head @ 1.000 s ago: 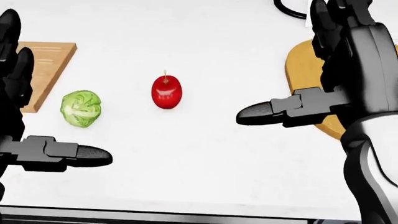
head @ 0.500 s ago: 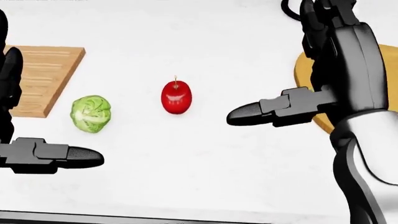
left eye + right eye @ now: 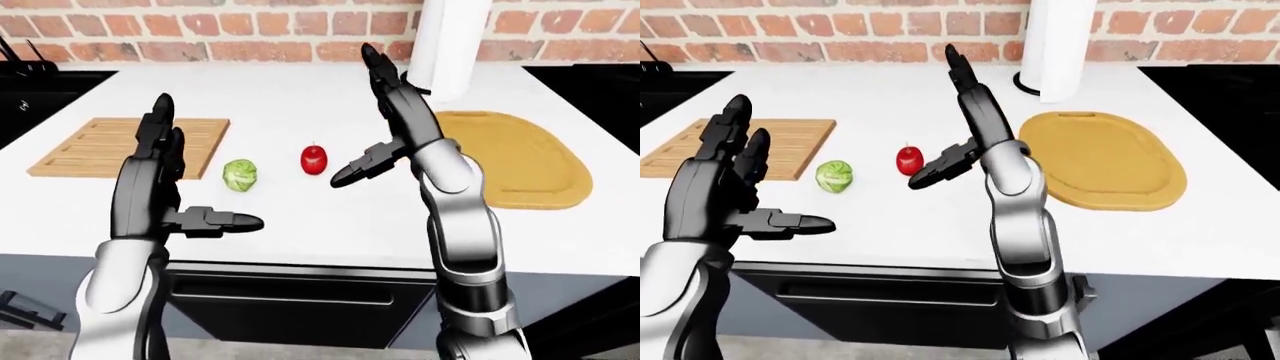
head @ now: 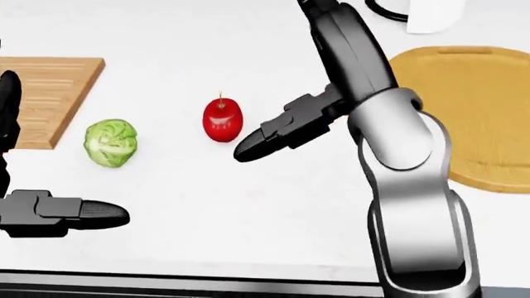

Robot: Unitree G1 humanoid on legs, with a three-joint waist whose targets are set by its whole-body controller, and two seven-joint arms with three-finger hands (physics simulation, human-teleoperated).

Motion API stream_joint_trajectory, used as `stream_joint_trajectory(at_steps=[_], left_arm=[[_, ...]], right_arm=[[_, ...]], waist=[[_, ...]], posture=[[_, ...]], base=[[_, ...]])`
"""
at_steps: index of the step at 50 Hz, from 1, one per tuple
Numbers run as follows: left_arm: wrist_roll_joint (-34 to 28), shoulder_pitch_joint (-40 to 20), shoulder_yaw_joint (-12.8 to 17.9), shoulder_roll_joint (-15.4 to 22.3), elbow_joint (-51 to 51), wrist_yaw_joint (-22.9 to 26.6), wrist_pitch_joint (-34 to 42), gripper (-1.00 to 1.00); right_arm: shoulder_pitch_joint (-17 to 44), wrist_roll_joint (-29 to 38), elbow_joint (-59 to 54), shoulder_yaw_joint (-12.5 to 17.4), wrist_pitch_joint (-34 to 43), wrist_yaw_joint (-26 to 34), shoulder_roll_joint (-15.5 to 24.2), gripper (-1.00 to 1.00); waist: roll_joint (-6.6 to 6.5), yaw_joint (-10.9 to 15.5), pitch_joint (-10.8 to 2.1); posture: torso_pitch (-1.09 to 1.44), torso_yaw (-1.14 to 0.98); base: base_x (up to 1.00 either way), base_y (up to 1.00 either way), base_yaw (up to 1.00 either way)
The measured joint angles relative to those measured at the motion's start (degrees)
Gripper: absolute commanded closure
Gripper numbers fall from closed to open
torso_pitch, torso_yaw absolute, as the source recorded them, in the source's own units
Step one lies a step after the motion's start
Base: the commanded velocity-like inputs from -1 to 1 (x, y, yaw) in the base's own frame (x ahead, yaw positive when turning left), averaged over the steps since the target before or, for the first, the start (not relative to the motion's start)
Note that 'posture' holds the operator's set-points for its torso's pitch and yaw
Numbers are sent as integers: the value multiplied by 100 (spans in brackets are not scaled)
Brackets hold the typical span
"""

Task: Place the cherry and the brussel sprout on separate cutting boards.

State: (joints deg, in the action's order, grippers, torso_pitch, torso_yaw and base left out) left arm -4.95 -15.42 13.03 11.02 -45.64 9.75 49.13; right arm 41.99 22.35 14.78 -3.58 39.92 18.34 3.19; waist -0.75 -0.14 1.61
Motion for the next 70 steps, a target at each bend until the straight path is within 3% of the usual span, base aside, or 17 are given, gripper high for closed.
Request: stream_joint_trajectory(at_steps=[8, 17, 41, 51, 70], left_arm=[[32, 38, 52, 8, -57, -18, 2, -100], [60, 11, 57, 19, -178, -33, 77, -100], [141, 91, 82, 5, -123, -51, -6, -100], [135, 159, 90, -29, -94, -79, -83, -100], [155, 262, 128, -50, -125, -67, -130, -100]], right_arm=[[174, 452, -483, -104, -92, 194, -309, -100], [556, 569, -1537, -86, -603, 19, -475, -100], [445, 875, -2050, -215, -832, 51, -730, -100], [235, 864, -2049, -263, -891, 84, -817, -60], [114, 724, -2225, -242, -1046, -117, -816, -44]], waist=[[-33, -2, 12], [-44, 0, -17], [-53, 1, -22], [-53, -2, -28], [-54, 1, -34]], posture=[[0, 0], [0, 0], [0, 0], [0, 0], [0, 0]], base=[[0, 0, 0], [0, 0, 0], [0, 0, 0], [0, 0, 0], [0, 0, 0]])
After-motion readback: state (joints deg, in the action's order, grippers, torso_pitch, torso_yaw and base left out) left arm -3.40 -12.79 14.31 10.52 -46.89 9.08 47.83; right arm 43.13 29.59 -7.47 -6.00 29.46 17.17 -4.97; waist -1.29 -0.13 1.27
